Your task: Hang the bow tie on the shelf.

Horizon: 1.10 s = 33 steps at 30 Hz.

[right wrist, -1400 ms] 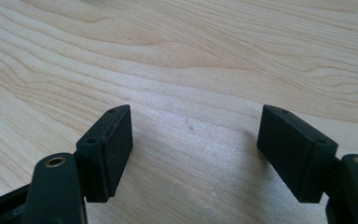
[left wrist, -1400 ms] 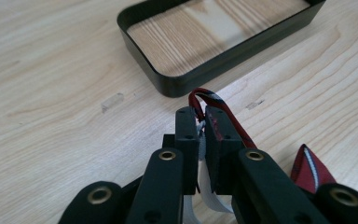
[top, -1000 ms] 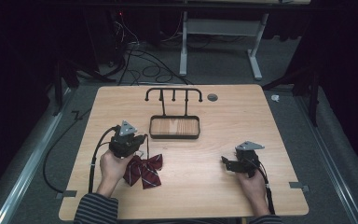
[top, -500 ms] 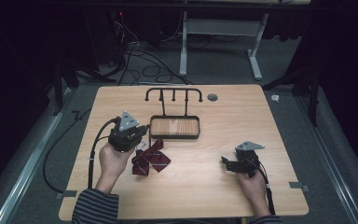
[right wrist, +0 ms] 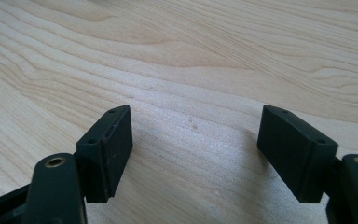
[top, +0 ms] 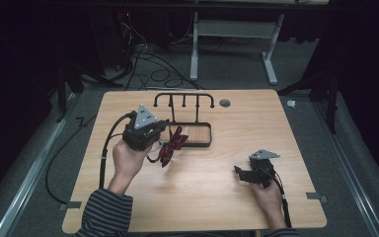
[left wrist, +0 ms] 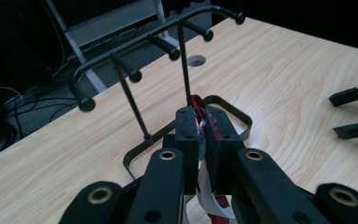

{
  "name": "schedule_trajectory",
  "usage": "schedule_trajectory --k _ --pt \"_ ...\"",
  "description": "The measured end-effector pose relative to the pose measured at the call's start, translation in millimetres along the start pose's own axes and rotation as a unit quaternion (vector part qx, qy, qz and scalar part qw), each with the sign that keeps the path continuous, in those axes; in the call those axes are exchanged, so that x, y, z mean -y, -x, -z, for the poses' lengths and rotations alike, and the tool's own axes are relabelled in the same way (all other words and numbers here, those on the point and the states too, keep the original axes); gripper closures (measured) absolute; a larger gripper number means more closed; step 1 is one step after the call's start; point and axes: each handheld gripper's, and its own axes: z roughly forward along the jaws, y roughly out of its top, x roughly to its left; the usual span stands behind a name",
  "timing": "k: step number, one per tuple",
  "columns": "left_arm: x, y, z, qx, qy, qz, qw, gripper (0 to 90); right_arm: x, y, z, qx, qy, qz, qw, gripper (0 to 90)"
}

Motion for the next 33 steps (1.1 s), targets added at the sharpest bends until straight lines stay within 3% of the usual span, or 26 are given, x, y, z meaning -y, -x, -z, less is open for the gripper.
schedule_trajectory --k 13,33 --pt "-16.5 -0.6 -8.6 0.019 0.009 0.005 0.9998 84.6 0.0 0.1 0.1 0.000 0.000 0.001 1.0000 27.8" --pt "-47.8 -0.8 -36.8 0.031 -0.002 -0.012 0.9994 84.5 0.1 0.1 -0.1 -0.001 0.001 0.002 1.0000 27.8"
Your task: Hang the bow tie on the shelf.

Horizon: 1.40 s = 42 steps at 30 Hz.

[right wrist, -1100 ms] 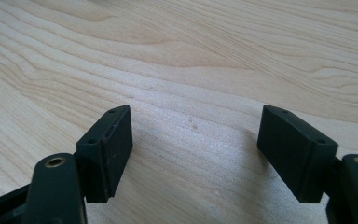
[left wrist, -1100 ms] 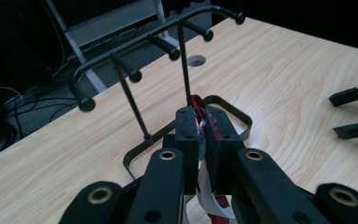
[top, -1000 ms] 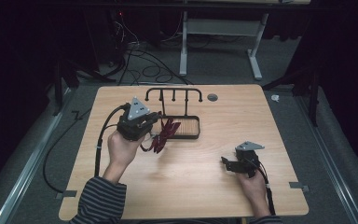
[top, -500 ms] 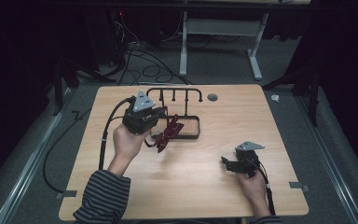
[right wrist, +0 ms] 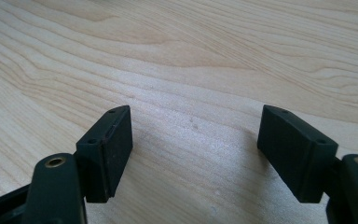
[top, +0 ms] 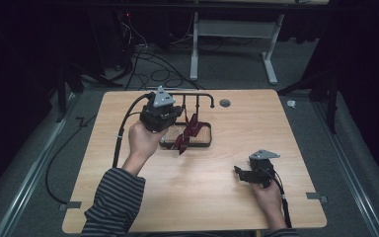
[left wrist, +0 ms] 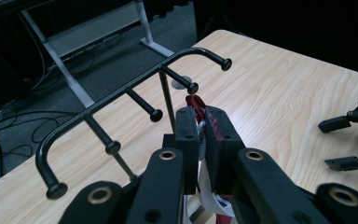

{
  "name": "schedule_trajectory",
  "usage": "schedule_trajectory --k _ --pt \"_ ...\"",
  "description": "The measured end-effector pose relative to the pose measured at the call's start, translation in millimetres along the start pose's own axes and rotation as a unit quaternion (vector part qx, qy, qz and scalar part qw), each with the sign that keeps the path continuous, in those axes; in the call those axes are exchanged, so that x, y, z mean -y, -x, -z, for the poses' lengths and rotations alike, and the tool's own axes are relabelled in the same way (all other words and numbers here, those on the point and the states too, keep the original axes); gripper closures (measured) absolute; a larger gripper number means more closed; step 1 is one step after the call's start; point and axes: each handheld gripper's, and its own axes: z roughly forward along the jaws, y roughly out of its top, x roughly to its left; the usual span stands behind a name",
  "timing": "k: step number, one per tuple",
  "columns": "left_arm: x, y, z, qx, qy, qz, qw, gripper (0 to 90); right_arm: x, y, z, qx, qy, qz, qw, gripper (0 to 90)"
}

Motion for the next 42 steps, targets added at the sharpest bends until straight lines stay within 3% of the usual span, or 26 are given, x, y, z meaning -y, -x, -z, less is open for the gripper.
schedule_trajectory --k 14,24,42 --pt "-11.1 -7.0 -15.5 -0.010 0.000 0.003 0.9999 84.4 -0.1 0.0 0.1 0.000 -0.001 0.000 1.0000 27.8" --pt "-10.0 -16.8 -32.4 -0.021 0.002 0.022 0.9995 84.2 -0.1 -0.7 0.1 -0.003 -0.001 0.004 1.0000 27.9" --pt "-14.0 -29.6 -52.9 -0.044 -0.019 0.027 0.9985 83.8 -0.1 -0.7 0.2 -0.003 -0.002 0.004 1.0000 27.9"
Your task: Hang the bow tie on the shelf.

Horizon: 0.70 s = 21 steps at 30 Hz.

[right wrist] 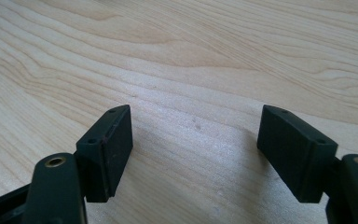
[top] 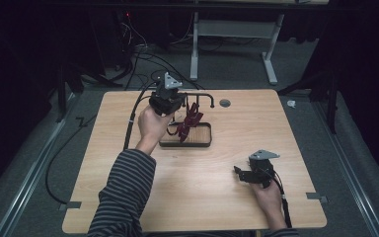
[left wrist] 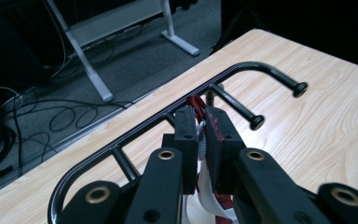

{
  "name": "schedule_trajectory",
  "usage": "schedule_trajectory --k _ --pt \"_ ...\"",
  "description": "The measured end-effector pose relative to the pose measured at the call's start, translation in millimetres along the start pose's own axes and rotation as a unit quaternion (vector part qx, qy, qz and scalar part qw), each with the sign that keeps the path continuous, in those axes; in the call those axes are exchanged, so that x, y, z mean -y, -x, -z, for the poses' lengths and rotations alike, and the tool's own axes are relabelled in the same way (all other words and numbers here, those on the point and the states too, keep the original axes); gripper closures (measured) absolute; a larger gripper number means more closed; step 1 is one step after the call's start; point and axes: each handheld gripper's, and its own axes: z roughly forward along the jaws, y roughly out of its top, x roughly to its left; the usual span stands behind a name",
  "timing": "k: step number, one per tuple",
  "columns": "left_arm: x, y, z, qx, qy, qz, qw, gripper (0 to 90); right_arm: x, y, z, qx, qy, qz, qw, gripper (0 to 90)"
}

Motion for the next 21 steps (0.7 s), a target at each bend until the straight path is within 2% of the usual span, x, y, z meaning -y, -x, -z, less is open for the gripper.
schedule_trajectory --k 12,21 --pt "2.7 -2.7 -10.5 -0.009 -0.009 0.004 0.9999 83.3 0.0 0.1 -0.1 0.000 0.001 0.001 1.0000 27.9" --pt "3.6 -4.1 -12.4 -0.014 -0.015 0.006 0.9998 82.0 0.0 -0.1 0.0 0.000 0.000 0.000 1.0000 27.9"
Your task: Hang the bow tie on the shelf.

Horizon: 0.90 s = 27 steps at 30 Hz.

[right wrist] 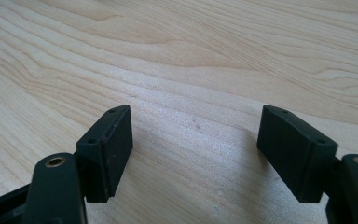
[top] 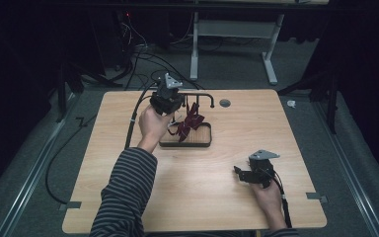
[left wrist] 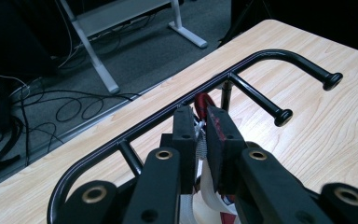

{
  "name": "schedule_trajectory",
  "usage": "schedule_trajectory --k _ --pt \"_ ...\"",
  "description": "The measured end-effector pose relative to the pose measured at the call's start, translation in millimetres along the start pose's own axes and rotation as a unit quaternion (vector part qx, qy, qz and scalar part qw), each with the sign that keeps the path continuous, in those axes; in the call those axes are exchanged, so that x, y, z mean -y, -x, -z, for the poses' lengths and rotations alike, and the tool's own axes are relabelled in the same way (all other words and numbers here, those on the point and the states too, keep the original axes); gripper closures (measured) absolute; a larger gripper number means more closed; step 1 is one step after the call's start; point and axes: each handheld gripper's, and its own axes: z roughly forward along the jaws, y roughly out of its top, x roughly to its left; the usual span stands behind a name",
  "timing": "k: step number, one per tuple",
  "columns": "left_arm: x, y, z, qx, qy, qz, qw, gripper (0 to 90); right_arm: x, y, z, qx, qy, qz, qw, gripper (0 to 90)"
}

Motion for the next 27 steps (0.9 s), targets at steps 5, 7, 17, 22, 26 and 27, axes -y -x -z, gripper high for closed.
schedule_trajectory --k 5,7,17,22,26,27 --pt "1.6 -0.8 -2.0 -0.001 -0.008 0.000 1.0000 80.5 0.0 0.0 0.0 0.000 0.000 0.000 1.0000 27.9" --pt "1.6 -0.7 -1.3 -0.002 -0.007 0.000 1.0000 80.0 0.0 0.0 -0.1 0.000 0.000 0.000 1.0000 27.9" --pt "4.3 0.8 8.8 0.001 0.002 0.002 1.0000 73.7 0.0 0.0 -0.1 0.000 0.001 0.000 1.0000 27.9" --pt "9.8 -0.1 17.4 0.005 0.011 0.007 0.9999 70.3 0.0 0.1 -0.1 0.000 0.001 0.000 1.0000 27.9" --pt "14.7 -1.5 24.9 0.006 0.019 0.011 0.9997 68.6 0.0 0.1 -0.1 0.000 0.001 0.001 1.0000 27.9" --pt "16.8 -2.3 27.0 0.008 0.020 0.011 0.9997 68.3 0.0 0.0 -0.1 0.000 0.001 0.001 1.0000 27.9"
